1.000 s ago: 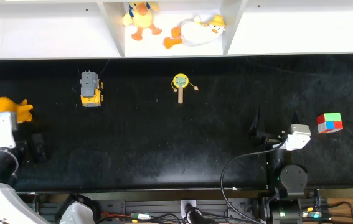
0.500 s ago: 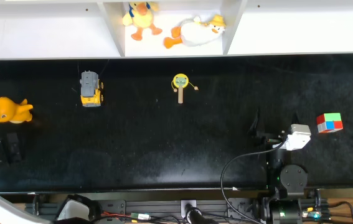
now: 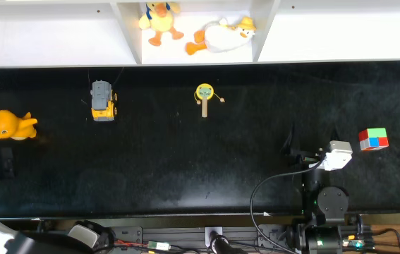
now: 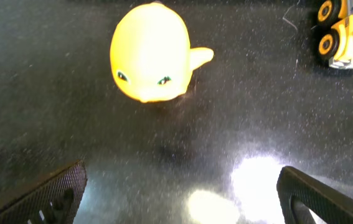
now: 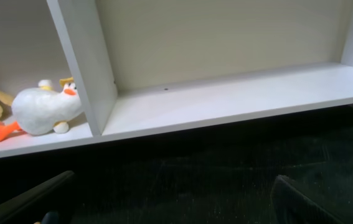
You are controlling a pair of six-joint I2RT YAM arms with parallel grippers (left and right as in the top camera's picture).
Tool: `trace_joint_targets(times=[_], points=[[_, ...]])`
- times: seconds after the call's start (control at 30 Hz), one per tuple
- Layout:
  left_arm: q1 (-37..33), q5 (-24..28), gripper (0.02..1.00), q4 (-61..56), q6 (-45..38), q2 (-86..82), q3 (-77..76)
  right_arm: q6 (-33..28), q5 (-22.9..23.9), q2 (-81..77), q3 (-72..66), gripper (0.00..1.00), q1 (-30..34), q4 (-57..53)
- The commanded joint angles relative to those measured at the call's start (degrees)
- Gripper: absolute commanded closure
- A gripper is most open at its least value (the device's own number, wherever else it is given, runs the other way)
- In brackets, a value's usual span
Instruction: Store Toys
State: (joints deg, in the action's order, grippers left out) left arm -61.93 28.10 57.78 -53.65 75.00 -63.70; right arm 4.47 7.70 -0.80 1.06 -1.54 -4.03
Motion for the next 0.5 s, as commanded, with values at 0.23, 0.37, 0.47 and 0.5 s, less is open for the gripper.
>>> trace_joint_targets(times=[0.23,0.37,0.47,0.5], points=[[-0.20,6.10,0.020,-5.51,-1.40,5.55,-1.20,0.26,-0.42,0.59,-0.79,0.005,-0.02,0.20],[0.22,5.90,0.020,-7.91,-1.40,7.19,-1.20,0.26,-0.42,0.59,-0.79,0.003,-0.02,0.20],[1.42,4.90,0.020,-8.72,-1.42,8.50,-1.20,0.26,-0.42,0.59,-0.79,0.005,-0.02,0.22],[1.92,4.59,0.020,-9.11,-1.40,9.01,-1.20,0.26,-0.42,0.59,-0.79,0.005,-0.02,0.22]])
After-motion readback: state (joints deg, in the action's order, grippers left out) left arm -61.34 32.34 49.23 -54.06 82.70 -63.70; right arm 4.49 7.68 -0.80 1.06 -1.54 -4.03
